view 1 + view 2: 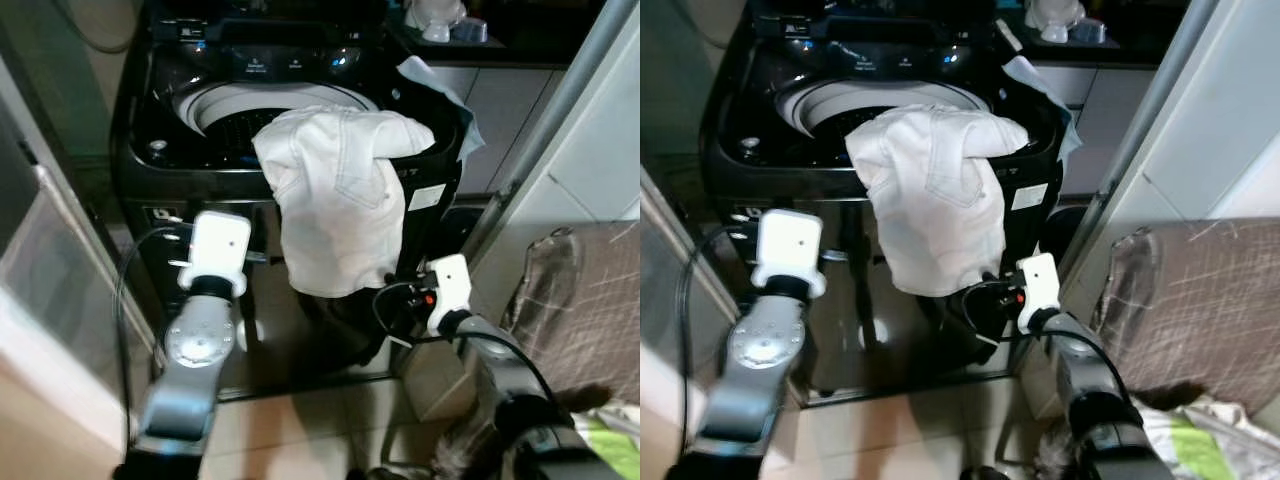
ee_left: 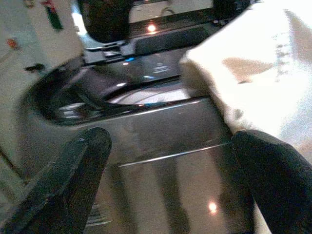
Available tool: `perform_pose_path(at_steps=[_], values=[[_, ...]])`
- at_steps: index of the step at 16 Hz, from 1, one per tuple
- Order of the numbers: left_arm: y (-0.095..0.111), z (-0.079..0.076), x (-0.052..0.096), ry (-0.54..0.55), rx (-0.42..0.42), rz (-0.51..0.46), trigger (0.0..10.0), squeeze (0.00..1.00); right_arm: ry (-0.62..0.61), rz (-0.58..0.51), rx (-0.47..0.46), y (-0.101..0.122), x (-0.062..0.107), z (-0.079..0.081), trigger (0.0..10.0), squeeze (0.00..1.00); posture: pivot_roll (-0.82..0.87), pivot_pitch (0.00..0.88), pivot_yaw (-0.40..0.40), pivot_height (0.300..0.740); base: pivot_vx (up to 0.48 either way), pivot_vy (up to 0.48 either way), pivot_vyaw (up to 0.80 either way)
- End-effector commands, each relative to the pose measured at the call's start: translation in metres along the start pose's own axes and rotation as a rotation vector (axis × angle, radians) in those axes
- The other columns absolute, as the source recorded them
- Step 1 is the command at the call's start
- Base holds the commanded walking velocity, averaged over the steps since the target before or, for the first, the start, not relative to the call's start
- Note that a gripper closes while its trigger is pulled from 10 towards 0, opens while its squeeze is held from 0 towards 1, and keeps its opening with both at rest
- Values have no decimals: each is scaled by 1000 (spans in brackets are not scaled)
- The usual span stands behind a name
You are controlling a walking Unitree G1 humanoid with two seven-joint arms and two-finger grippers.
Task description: Clothes washing
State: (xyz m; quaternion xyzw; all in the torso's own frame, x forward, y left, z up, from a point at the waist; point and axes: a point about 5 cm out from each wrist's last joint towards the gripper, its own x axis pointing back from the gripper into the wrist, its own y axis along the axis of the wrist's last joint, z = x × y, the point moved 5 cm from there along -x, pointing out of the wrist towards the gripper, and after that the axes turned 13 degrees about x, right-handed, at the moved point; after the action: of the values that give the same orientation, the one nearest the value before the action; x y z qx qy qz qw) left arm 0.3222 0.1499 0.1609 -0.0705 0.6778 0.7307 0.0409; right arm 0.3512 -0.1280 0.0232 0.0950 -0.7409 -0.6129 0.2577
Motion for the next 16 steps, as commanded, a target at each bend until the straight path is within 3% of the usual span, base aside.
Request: perform_pose_path(at_steps=[1, 3, 5, 6, 10, 16], values=[[2, 10, 4, 24, -11, 7, 10000, 0, 34, 4, 19, 1, -7, 13, 10000, 0, 98, 96, -6, 740, 0, 0, 0], [11, 20, 20, 19, -63, 12, 10000, 0, 21, 18, 56, 8, -23, 27, 10000, 0, 167, 193, 13, 740, 0, 0, 0], [13, 30, 34, 34, -98, 33, 10000, 0, 50, 15, 87, 17, -35, 45, 10000, 0, 219, 249, 13, 740, 0, 0, 0], [14, 34, 42, 47, -109, 46, 10000, 0, 26, 31, 120, 19, -40, 47, 10000, 0, 246, 269, 13, 740, 0, 0, 0], [18, 38, 60, 58, -115, 83, 10000, 0, -72, 65, 248, 27, -47, 38, 10000, 0, 278, 307, 10, 740, 0, 0, 0], [19, 33, 65, 59, -105, 99, 10000, 0, -217, -3, 369, 78, -60, 10, 10000, 0, 297, 305, -9, 740, 0, 0, 0]])
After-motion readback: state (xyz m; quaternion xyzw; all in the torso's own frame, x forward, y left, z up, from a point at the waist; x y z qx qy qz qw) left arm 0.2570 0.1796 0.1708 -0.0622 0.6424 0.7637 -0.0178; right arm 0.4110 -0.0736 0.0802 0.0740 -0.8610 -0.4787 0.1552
